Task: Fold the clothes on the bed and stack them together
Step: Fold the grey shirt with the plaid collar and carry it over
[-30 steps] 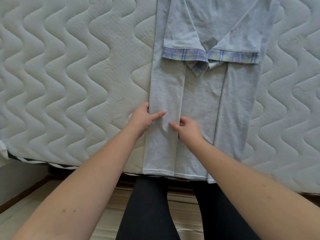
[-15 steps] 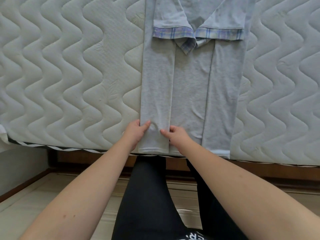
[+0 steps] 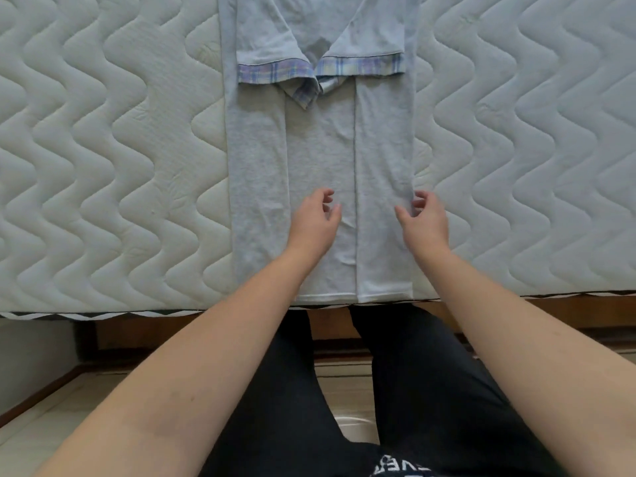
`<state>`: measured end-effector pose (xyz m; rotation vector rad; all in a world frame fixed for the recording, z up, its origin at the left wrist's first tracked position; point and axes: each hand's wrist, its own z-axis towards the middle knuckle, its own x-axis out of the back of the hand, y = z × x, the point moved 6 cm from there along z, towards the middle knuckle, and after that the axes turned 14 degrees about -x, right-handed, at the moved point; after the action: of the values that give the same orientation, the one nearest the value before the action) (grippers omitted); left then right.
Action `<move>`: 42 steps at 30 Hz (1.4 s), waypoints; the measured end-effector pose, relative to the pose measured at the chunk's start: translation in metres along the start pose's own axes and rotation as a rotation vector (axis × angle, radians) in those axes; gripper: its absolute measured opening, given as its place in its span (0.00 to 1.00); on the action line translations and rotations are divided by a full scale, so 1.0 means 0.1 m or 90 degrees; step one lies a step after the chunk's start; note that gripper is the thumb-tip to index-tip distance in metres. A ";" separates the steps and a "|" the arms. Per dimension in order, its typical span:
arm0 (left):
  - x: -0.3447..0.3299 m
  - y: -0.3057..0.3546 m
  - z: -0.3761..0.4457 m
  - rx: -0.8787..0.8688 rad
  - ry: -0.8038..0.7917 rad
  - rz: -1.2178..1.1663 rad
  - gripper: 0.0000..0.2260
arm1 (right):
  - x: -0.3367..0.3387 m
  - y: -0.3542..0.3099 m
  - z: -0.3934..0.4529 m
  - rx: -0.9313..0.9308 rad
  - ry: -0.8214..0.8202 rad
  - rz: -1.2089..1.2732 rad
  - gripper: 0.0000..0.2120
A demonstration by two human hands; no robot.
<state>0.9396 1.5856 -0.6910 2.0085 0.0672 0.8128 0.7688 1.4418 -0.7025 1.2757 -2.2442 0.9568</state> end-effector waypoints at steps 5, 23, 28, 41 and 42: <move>-0.35 0.28 0.83 0.099 0.019 -0.062 0.19 | 0.10 -0.10 0.30 -0.003 -0.058 -0.001 0.23; -0.44 -0.06 1.00 0.198 -0.050 -0.117 0.08 | 0.01 -0.29 0.48 -0.033 -0.113 -0.204 0.16; -0.47 -0.18 0.79 0.203 -0.003 -0.102 0.14 | 0.00 -0.12 0.31 -0.004 -0.066 -0.160 0.13; -0.82 -0.28 -0.39 0.238 -0.129 -0.100 0.09 | -0.09 0.64 -0.19 -0.053 -0.169 -0.221 0.15; -0.82 -0.30 -0.47 0.232 -0.138 -0.069 0.08 | -0.11 0.72 -0.24 -0.065 -0.186 -0.233 0.15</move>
<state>0.8566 1.6089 -0.7411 2.4022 0.2110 0.5376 0.7126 1.4907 -0.7192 1.7916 -2.1182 0.5437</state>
